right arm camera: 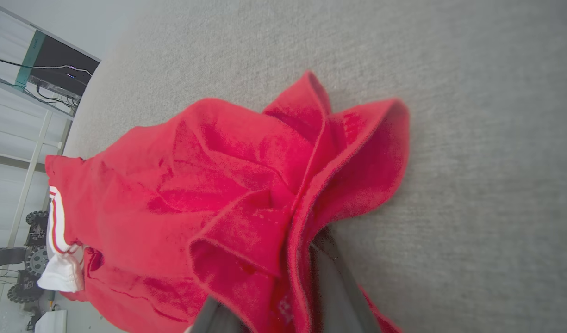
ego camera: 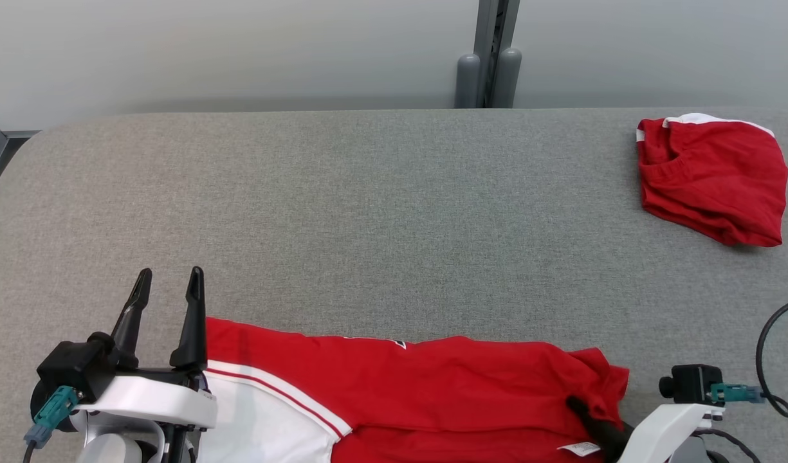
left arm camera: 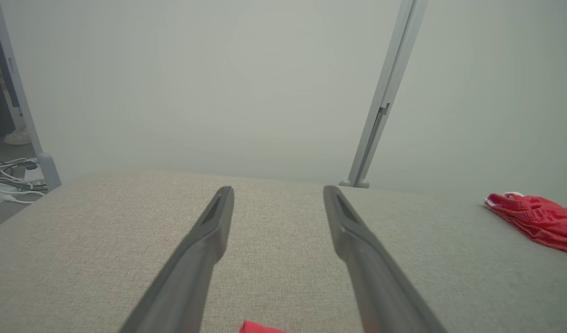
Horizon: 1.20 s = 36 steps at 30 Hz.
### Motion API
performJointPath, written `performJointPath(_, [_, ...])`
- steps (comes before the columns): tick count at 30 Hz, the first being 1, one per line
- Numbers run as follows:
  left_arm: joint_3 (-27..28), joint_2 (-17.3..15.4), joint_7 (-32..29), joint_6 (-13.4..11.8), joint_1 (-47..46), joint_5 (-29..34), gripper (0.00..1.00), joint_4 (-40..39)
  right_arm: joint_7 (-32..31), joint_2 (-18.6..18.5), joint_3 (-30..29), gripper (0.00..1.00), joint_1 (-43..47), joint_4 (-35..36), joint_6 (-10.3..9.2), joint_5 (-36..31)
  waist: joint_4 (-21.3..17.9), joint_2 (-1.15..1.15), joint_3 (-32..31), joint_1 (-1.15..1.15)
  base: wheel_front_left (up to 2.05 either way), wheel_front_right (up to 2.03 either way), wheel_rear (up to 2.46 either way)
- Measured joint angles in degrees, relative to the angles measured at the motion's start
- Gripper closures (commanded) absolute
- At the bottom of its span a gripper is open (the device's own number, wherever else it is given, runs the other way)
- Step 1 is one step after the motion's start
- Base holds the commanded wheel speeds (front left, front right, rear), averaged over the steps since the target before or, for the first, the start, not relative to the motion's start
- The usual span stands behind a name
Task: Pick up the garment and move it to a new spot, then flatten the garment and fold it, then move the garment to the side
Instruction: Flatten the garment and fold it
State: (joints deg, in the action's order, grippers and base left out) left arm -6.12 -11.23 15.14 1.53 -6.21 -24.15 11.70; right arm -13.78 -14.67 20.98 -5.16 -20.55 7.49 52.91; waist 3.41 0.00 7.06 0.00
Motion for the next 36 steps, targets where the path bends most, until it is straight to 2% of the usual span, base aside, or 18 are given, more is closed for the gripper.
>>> performJointPath(10, [1.6,1.5,0.0,1.4,0.0,1.5,0.0,1.3,4.3,-1.5,-0.5,1.0,-0.6,1.1,0.0,-0.4,-0.3,0.0,-0.2,0.0,0.0,0.0,0.0])
performJointPath(14, [2.3,2.2,0.0,1.9,0.0,2.2,0.0,1.3,4.8,-3.3,-2.2,1.0,-2.0,1.4,0.0,-0.5,-0.9,0.0,-0.2,0.0,0.0,0.0,0.0])
performJointPath(27, [3.8,3.9,0.0,3.3,-0.1,4.4,0.0,0.6,2.8,-11.3,-14.1,1.0,-7.4,1.3,0.0,-5.1,-2.6,0.0,-0.7,0.0,0.0,0.0,0.0])
performJointPath(31, [4.0,4.5,0.0,3.5,0.0,4.6,0.0,1.4,0.5,-11.4,-16.0,1.0,-7.3,3.9,0.0,-6.1,-2.2,0.0,-1.4,0.0,0.0,0.0,0.0])
performJointPath(36, [4.2,4.8,0.0,4.0,0.1,5.0,0.0,2.1,-4.7,-8.8,-14.7,1.0,-6.0,12.5,0.0,-0.9,-1.7,0.0,-2.4,0.0,0.0,0.0,0.0])
